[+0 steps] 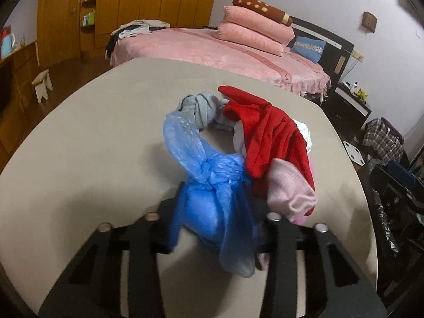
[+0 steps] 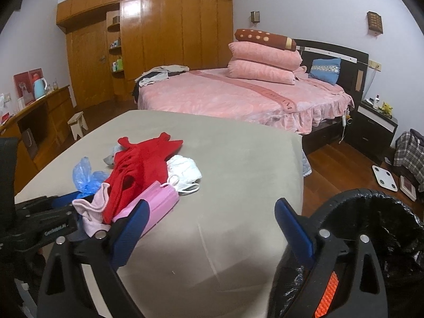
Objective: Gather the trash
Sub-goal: 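Reach the left tool to the blue plastic bag and grasp it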
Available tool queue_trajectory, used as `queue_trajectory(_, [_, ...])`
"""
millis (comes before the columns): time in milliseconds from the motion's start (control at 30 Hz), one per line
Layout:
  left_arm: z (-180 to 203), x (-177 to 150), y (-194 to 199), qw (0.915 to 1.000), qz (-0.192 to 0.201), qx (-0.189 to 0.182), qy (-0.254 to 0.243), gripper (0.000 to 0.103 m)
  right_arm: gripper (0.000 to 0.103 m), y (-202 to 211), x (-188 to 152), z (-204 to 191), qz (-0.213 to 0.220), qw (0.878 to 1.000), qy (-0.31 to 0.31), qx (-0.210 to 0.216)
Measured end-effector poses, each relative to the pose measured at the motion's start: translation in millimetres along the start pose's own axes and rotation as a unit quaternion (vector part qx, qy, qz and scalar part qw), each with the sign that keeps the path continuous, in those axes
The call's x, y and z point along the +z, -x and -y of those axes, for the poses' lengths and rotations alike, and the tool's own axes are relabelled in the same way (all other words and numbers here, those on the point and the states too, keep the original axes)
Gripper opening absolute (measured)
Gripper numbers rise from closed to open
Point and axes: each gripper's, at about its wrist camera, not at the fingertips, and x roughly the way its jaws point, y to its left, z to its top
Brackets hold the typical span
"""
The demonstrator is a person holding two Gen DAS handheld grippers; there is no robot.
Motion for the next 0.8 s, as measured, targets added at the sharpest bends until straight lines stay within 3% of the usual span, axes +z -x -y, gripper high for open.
queue_trajectory(167, [-2.0, -0.3, 9.6, 0.9998, 0.021, 0.004, 0.006, 0.022, 0.093, -1.3, -0.6, -1.5, -0.002, 1.000, 0.001, 0.001])
queue_trajectory(333, [-5.0, 1.5, 31.0, 0.9983, 0.050, 0.030, -0.005, 0.022, 0.093, -1.5, -0.8, -2.8, 0.000, 1.000, 0.002, 0.003])
queue_trajectory(533, [-12.8, -5.0, 42.7, 0.9968, 0.045, 0.060, -0.026, 0.022, 0.093, -3.2, -3.7, -10.0, -0.003, 1.000, 0.002, 0.012])
queue_trajectory(633, [-17.0, -6.5, 39.9, 0.9977, 0.032, 0.057, -0.020, 0.029, 0.093, -3.5, -5.3, -17.3, -0.005, 1.000, 0.011, 0.017])
queue_trajectory(667, [-16.9, -6.7, 38.5, 0.9980, 0.029, 0.053, -0.017, 0.037, 0.093, -3.7, -5.9, -18.4, -0.006, 1.000, 0.012, 0.018])
queue_trajectory(700, [-19.6, -7.0, 37.0, 0.9981, 0.028, 0.052, -0.016, 0.051, 0.093, -4.1, -6.2, -19.5, -0.007, 1.000, 0.014, 0.019])
queue_trajectory(800, [-18.0, -4.7, 33.3, 0.9985, 0.028, 0.044, -0.012, 0.064, 0.093, -3.1, -7.0, -20.8, -0.007, 1.000, 0.015, 0.018])
